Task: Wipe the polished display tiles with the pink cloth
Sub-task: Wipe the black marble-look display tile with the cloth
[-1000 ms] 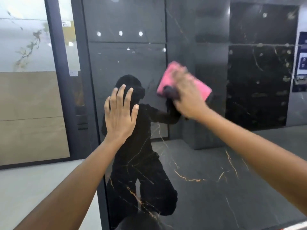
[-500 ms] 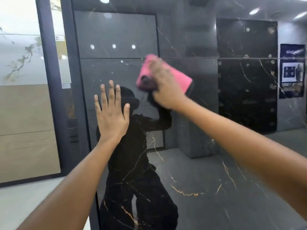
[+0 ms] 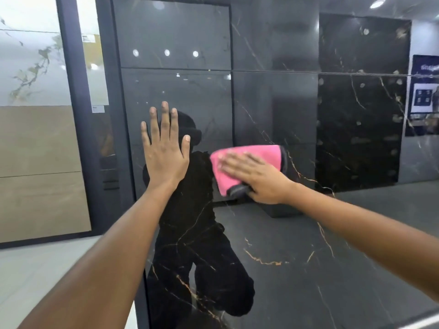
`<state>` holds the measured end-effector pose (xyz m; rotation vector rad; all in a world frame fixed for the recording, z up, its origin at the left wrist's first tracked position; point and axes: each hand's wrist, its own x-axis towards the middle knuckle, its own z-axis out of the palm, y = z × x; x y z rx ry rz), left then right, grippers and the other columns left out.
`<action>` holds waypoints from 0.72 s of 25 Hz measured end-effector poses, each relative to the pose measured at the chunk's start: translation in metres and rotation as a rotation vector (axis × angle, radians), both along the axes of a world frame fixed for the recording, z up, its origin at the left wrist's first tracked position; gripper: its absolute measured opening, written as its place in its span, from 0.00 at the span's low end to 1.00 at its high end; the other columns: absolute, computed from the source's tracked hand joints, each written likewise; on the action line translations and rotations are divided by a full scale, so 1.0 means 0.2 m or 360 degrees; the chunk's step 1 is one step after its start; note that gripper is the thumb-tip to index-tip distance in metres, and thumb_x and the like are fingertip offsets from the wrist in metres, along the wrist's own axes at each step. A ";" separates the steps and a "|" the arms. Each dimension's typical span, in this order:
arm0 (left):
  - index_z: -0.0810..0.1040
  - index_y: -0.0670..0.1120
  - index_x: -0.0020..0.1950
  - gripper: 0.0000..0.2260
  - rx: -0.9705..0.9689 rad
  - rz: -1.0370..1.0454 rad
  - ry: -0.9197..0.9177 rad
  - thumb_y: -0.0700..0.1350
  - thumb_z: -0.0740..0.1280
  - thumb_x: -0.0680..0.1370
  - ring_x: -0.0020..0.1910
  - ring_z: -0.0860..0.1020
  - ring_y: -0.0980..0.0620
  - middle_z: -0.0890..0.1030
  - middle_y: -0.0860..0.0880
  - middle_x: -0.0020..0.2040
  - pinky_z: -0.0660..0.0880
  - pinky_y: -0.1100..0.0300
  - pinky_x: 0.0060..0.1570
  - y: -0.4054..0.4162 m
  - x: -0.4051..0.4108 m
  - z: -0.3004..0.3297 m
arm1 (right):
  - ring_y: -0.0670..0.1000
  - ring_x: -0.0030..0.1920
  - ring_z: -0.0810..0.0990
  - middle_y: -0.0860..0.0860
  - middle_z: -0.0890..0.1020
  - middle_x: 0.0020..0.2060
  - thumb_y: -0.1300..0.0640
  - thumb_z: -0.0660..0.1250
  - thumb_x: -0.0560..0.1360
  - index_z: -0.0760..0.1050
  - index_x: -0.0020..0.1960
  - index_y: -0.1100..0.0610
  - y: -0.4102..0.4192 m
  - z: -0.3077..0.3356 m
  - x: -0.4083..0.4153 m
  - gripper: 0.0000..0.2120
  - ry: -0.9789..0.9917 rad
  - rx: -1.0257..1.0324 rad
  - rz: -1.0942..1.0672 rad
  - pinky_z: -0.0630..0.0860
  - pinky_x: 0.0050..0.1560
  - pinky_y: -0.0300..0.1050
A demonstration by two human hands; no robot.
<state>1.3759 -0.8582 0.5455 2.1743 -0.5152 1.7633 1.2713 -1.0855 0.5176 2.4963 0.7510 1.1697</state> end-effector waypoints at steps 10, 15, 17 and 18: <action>0.43 0.47 0.80 0.27 -0.0010 0.0019 0.0006 0.55 0.46 0.83 0.79 0.43 0.44 0.45 0.46 0.81 0.40 0.46 0.76 -0.01 0.01 -0.01 | 0.57 0.76 0.56 0.56 0.62 0.75 0.72 0.65 0.64 0.61 0.75 0.57 -0.30 0.34 0.05 0.41 -0.0596 0.1154 -0.0050 0.49 0.76 0.48; 0.50 0.46 0.80 0.27 -0.0107 -0.0304 0.0105 0.53 0.51 0.83 0.79 0.45 0.45 0.48 0.45 0.81 0.40 0.45 0.76 -0.02 -0.11 -0.02 | 0.47 0.78 0.44 0.47 0.53 0.77 0.60 0.56 0.70 0.52 0.78 0.50 -0.13 -0.68 -0.06 0.38 0.0169 -0.0579 0.0026 0.34 0.75 0.46; 0.52 0.47 0.80 0.26 -0.0108 -0.0424 0.0095 0.52 0.52 0.83 0.79 0.45 0.47 0.48 0.47 0.80 0.40 0.47 0.76 -0.09 -0.17 -0.20 | 0.45 0.77 0.45 0.47 0.53 0.77 0.65 0.54 0.68 0.57 0.77 0.51 -0.22 -0.43 -0.08 0.38 0.0231 -0.0509 0.0046 0.35 0.75 0.44; 0.52 0.47 0.80 0.26 -0.0064 -0.0403 0.0109 0.52 0.52 0.83 0.79 0.44 0.48 0.48 0.47 0.80 0.41 0.47 0.76 -0.11 -0.19 -0.33 | 0.45 0.76 0.47 0.47 0.55 0.76 0.70 0.57 0.67 0.59 0.76 0.52 -0.27 -0.24 -0.07 0.39 0.0165 -0.0207 -0.0026 0.39 0.77 0.45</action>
